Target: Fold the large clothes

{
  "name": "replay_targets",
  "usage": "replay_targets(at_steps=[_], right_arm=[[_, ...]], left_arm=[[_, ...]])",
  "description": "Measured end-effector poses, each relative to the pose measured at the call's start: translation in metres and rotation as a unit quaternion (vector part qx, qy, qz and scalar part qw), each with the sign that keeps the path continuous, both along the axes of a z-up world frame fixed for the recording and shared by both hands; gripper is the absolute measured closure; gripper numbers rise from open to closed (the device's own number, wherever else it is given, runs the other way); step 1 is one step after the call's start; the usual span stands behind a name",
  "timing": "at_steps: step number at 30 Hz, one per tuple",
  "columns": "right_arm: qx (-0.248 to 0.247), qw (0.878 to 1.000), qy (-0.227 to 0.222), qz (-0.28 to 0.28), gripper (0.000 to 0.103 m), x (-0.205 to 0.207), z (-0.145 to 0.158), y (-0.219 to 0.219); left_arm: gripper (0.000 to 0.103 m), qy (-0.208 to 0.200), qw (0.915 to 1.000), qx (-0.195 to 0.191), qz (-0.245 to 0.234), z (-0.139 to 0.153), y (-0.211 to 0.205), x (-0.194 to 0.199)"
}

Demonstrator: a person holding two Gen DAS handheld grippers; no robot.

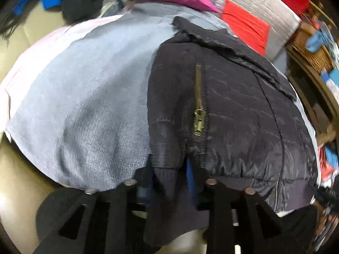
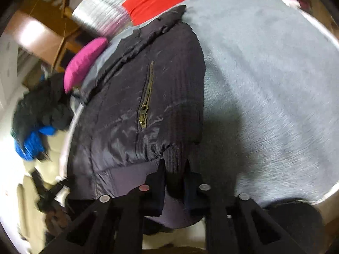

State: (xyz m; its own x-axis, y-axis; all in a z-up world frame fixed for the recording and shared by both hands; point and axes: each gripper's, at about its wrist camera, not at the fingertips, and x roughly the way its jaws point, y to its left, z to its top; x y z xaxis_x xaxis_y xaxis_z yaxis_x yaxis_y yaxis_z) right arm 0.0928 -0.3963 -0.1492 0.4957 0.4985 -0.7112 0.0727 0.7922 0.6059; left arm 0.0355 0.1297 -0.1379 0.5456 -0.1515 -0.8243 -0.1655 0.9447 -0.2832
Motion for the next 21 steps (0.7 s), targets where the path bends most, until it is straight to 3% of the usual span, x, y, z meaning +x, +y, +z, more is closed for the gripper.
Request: replay_targets(at_steps=[1,3,4,8,10,12,18,21], right_arm=[[0.001,1.0,-0.001,-0.003,0.082,0.001,0.0,-0.001],[-0.012,1.0,-0.014,-0.002,0.078,-0.001,0.004,-0.001],[-0.019,1.0,-0.015,-0.003,0.071,-0.003,0.005,-0.001],[-0.015,1.0,-0.001,-0.014,0.067,0.001,0.001,-0.003],[-0.017,1.0,0.003,-0.009,0.07,0.003,-0.002,0.002],[-0.025,1.0,0.002,0.002,0.086,0.003,0.0,0.006],[0.001,1.0,-0.016,0.017,0.089,-0.002,0.023,-0.001],[0.008,1.0,-0.017,0.021,0.089,-0.007,0.026,-0.003]], left_arm=[[0.051,-0.001,1.0,-0.003,0.006,0.0,0.001,0.0],[0.043,-0.006,0.9998,0.0,0.02,-0.001,0.004,-0.001],[0.042,-0.005,0.9998,0.001,0.02,-0.002,0.004,-0.002],[0.042,0.001,0.9998,0.004,0.02,-0.007,0.002,0.001],[0.075,-0.003,0.9999,0.008,-0.006,-0.006,-0.005,0.004],[0.083,-0.014,0.9994,0.029,-0.014,0.004,-0.013,0.001],[0.085,-0.043,0.9989,-0.003,-0.021,0.034,-0.004,-0.01],[0.085,-0.038,0.999,-0.004,-0.024,0.035,-0.002,-0.016]])
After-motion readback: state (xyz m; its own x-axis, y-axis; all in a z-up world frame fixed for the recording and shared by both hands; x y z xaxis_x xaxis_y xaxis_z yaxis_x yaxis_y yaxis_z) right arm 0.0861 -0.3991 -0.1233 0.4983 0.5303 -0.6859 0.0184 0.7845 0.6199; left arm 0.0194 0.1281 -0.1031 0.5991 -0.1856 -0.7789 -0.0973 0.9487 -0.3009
